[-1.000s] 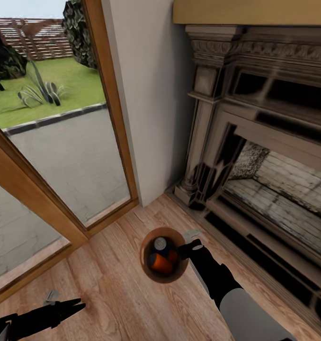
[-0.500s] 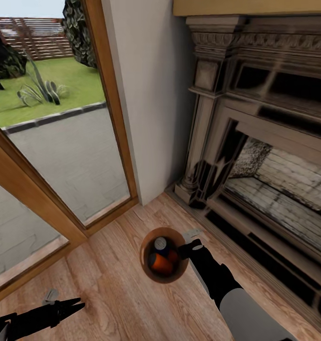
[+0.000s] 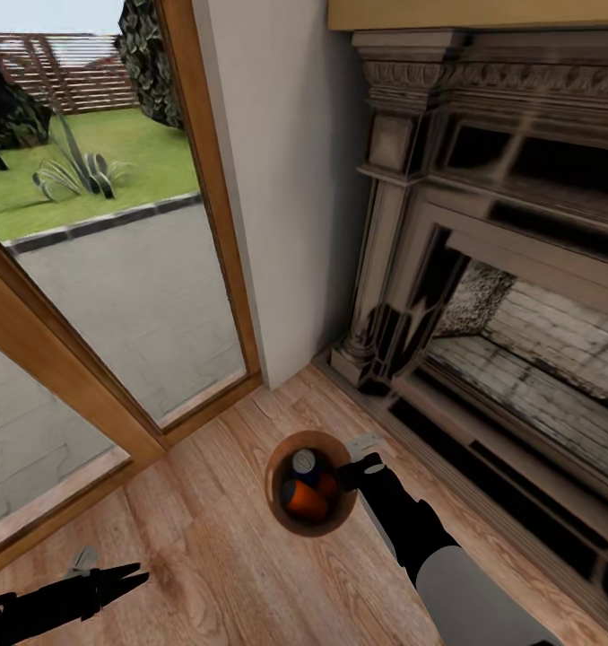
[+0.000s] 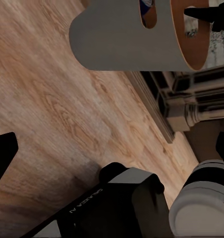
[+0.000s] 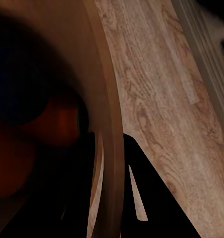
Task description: Put the three can of soda from the living room inside the tash can in the kitchen.
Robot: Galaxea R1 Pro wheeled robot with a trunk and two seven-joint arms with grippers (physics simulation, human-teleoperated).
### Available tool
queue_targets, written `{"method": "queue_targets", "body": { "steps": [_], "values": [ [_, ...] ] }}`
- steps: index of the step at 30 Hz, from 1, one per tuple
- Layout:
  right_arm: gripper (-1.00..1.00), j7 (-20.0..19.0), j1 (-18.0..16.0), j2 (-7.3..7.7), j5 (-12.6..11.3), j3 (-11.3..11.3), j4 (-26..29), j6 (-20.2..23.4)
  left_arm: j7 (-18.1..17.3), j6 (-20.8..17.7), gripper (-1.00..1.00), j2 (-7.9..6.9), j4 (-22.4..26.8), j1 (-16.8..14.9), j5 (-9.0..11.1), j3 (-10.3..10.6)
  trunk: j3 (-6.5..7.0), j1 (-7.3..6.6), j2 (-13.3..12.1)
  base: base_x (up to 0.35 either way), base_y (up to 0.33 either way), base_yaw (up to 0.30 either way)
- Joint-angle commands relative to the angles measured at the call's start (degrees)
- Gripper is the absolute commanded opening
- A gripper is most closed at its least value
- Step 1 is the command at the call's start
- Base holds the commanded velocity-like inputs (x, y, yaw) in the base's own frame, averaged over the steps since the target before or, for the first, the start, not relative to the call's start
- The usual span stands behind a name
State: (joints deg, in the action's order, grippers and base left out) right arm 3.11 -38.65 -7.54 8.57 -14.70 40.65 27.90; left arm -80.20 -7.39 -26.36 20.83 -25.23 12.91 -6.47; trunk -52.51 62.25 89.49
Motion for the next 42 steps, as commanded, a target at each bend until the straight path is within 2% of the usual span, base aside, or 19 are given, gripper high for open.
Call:
{"method": "queue_targets", "body": {
  "steps": [1,7,10,36,42],
  "values": [
    [-1.00,-0.30,-0.02,-0.01,-0.39,0.03,0.04,-0.04,-0.02,0.00,1.00,-0.37,0.00,0.00,0.00,-0.16,0.00,0.00,0.00,0.000,0.000,0.000],
    [-1.00,-0.30,-0.02,-0.01,-0.39,0.02,0.04,-0.04,-0.05,0.07,1.00,-1.22,0.00,0.00,0.01,-2.52,-0.14,0.00,0.00,0.000,0.000,0.000],
    [-1.00,-0.30,-0.02,-0.01,-0.39,0.02,0.04,-0.04,-0.06,0.07,1.00,-1.28,0.00,0.00,0.01,-2.81,-0.37,0.00,0.00,0.000,0.000,0.000],
    [-1.00,-0.30,-0.02,-0.01,-0.35,0.02,0.10,-0.19,-0.12,0.09,1.00,-1.32,0.00,0.00,0.10,-2.96,-2.74,0.00,0.00,0.000,0.000,0.000],
    [-1.00,-0.30,-0.02,0.06,-0.28,0.02,0.44,-3.44,-0.13,0.08,1.00,-1.32,0.00,0.00,0.10,-2.94,-3.28,0.00,0.00,0.000,0.000,0.000]
  ]
}}
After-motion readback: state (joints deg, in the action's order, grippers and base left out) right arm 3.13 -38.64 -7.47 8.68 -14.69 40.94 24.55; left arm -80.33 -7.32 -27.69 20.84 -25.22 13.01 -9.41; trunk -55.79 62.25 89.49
